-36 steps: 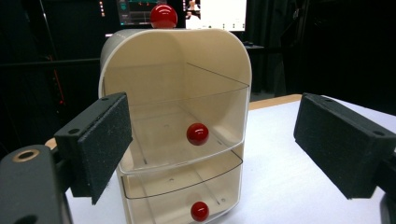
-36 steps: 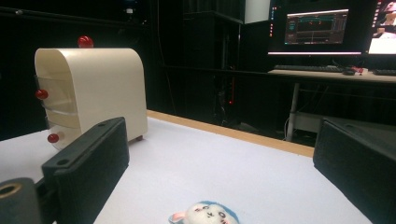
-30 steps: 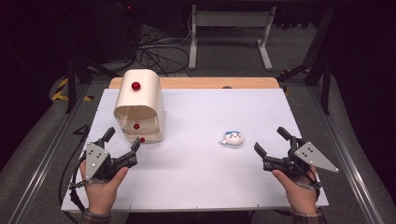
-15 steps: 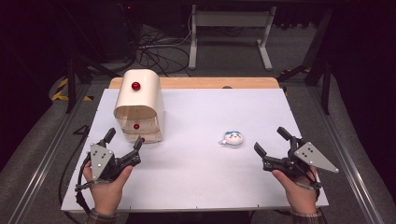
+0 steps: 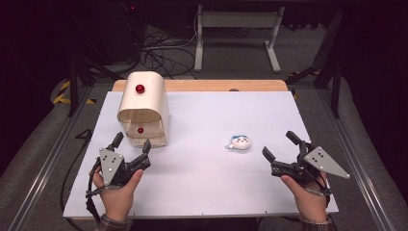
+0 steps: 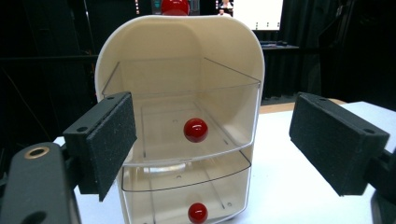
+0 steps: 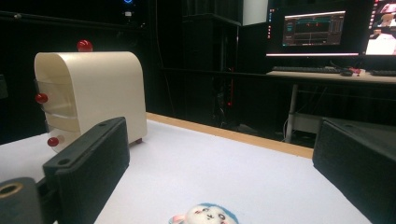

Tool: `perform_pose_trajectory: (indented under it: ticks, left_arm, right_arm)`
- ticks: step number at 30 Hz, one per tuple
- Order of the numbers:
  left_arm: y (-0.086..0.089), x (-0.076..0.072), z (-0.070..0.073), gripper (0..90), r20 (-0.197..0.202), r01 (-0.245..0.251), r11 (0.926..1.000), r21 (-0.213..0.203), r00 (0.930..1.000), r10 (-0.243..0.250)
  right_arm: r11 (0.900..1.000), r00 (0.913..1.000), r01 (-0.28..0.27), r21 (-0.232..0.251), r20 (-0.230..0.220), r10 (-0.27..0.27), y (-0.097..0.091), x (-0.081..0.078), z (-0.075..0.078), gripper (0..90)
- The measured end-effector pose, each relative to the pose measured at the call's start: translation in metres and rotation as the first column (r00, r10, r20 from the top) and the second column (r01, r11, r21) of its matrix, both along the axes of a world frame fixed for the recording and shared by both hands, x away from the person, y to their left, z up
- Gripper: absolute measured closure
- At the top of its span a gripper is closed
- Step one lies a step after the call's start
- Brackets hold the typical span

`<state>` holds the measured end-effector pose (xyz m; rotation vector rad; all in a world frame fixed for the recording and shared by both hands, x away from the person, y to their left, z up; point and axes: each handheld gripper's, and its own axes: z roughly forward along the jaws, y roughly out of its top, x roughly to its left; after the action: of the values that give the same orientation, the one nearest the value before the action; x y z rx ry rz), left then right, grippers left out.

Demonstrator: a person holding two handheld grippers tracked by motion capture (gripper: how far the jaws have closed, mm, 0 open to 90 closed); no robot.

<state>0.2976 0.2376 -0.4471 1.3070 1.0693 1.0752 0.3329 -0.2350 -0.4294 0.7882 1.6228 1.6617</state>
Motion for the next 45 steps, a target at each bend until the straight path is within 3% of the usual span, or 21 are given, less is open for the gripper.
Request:
perform_pose_trajectory:
  ticks: [21, 28, 35, 45]
  left_arm:
    - [-0.011, 0.011, -0.008, 23.0, -0.024, -0.044, 0.999, -0.01, 0.9988, 0.043]
    - [-0.014, 0.015, -0.011, 26.9, -0.022, -0.058, 0.9983, 0.005, 0.9981, 0.058]
    - [-0.019, 0.02, -0.013, 32.6, -0.016, -0.113, 0.9934, 0.017, 0.9934, 0.114]
    - [-0.025, 0.027, -0.019, 36.0, -0.021, -0.146, 0.9893, 0.002, 0.989, 0.146]
  right_arm:
    - [0.9999, 1.0, -0.001, -0.01, 0.003, 0.001, 0.002, -0.001, 0.0, 4.7]
    - [1.0, 1.0, 0.0, -0.006, 0.006, 0.0, 0.001, -0.001, 0.001, 4.7]
    - [1.0, 1.0, 0.002, -0.003, 0.005, -0.002, 0.0, -0.001, 0.001, 4.8]
    - [1.0, 1.0, 0.005, -0.001, 0.008, -0.005, -0.001, -0.002, 0.002, 4.8]
